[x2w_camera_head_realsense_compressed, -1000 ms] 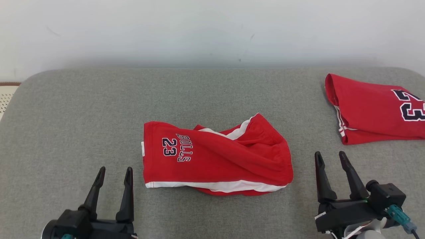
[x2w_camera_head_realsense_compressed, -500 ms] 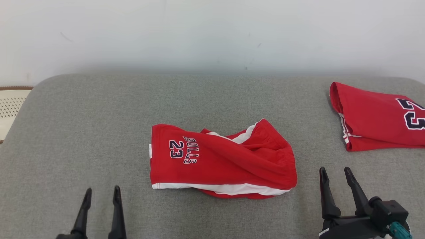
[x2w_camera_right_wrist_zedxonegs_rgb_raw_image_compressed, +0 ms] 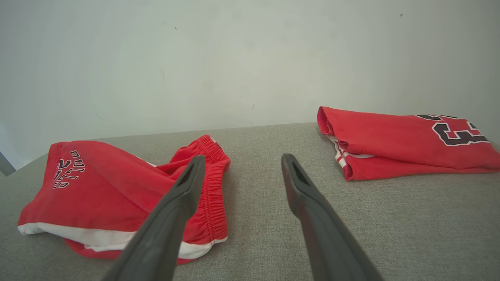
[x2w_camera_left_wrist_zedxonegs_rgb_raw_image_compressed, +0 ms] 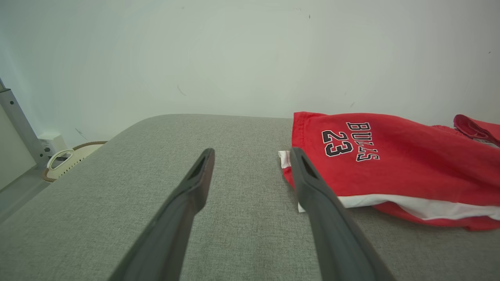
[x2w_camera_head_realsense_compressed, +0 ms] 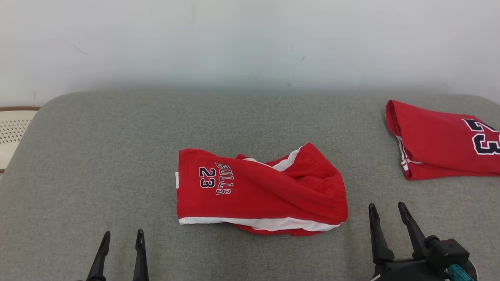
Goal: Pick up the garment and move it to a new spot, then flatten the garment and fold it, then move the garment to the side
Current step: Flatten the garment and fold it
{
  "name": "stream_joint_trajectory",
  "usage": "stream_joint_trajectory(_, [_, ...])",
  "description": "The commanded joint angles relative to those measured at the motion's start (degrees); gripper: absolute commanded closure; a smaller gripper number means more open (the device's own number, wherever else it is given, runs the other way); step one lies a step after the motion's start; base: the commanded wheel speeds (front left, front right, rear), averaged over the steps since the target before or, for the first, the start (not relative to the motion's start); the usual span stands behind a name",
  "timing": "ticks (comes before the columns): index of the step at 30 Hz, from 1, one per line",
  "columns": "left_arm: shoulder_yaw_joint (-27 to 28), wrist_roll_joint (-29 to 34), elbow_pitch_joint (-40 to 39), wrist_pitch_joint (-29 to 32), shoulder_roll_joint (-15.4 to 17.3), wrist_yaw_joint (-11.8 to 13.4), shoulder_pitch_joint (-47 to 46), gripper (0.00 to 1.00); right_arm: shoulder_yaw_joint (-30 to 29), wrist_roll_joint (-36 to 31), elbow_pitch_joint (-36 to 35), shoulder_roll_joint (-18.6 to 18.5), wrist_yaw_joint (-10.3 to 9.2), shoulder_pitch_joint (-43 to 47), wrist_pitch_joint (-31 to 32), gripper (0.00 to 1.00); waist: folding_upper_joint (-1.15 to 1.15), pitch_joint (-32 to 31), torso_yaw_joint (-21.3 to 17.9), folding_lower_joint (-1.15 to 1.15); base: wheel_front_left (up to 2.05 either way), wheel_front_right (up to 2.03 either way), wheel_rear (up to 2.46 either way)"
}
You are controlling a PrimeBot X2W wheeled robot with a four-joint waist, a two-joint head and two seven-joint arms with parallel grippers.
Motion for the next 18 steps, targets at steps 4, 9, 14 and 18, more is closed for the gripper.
stream_joint_trajectory(4, [0.4,0.6,-0.2,-0.3,0.7,-0.1,0.7,0.00,0.2,-0.8,0.1,0.0,0.01,0.8,0.0,0.00,0.00,-0.2,0.0,0.00,0.00,0.00,0.00])
stream_joint_trajectory(9, [0.8,0.9,-1.2,-0.3,0.9,0.4,1.5,0.00,-0.1,-1.2,0.1,0.0,0.01,1.0,0.0,0.00,0.00,-0.7,-0.2,0.00,0.00,0.00,0.00])
stream_joint_trajectory(14, [0.9,0.4,-1.4,-0.3,0.8,0.4,1.8,0.00,-0.3,-1.1,0.2,0.0,0.01,1.0,0.0,0.00,0.00,-1.0,-0.4,0.00,0.00,0.00,0.00])
stream_joint_trajectory(18, [0.9,0.2,-1.5,-0.3,0.7,0.4,2.2,0.00,-0.4,-1.1,0.4,0.0,0.01,1.0,0.0,0.00,0.00,-1.2,-0.5,0.00,0.00,0.00,0.00])
